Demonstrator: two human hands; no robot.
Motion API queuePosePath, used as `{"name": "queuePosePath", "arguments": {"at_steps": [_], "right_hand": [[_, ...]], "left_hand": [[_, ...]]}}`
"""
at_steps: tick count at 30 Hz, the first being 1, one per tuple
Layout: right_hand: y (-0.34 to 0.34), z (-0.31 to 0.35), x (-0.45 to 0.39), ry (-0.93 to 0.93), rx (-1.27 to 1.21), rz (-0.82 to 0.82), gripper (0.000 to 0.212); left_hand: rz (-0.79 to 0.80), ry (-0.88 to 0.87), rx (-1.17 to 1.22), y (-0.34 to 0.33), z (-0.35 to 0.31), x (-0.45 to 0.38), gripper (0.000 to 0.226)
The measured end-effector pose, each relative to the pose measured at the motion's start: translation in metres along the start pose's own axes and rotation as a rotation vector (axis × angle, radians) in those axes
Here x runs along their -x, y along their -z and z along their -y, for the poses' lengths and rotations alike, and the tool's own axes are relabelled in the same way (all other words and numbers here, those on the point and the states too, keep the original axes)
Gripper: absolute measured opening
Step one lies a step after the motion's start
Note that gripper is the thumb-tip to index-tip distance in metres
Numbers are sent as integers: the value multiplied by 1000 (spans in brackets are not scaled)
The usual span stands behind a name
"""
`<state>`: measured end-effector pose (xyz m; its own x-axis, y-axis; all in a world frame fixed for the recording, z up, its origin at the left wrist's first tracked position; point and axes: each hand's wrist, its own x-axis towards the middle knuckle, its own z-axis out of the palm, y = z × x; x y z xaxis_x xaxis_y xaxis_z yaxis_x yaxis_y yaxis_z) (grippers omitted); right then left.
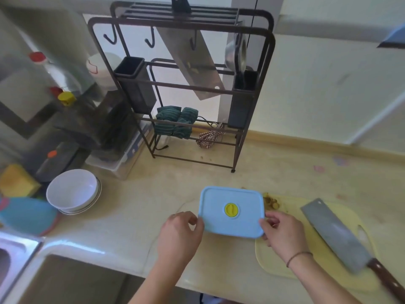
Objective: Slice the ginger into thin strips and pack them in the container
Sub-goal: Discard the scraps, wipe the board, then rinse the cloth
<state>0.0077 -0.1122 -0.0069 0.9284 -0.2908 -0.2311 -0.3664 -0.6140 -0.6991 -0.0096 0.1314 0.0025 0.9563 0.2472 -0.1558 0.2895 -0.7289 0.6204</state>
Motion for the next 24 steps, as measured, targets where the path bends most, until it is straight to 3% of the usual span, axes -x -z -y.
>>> {"name": "queuePosePath", "arguments": {"at_steps": [6, 10, 15, 24], "right_hand": [[1, -3, -1, -32, -51, -11, 13], [-2, 2, 0, -108, -86, -76, 43], [-20, 10, -4, -145, 152, -23, 51], [-17, 4, -8, -137, 227, 50, 57]], "left_hand": [[-20, 0, 92, -7, 8, -5, 24], [-165, -2, 260, -26, -4, -10, 43], [-71, 134, 363, -43, -23, -22, 26], [17, 176, 287, -38, -23, -23, 25]]}}
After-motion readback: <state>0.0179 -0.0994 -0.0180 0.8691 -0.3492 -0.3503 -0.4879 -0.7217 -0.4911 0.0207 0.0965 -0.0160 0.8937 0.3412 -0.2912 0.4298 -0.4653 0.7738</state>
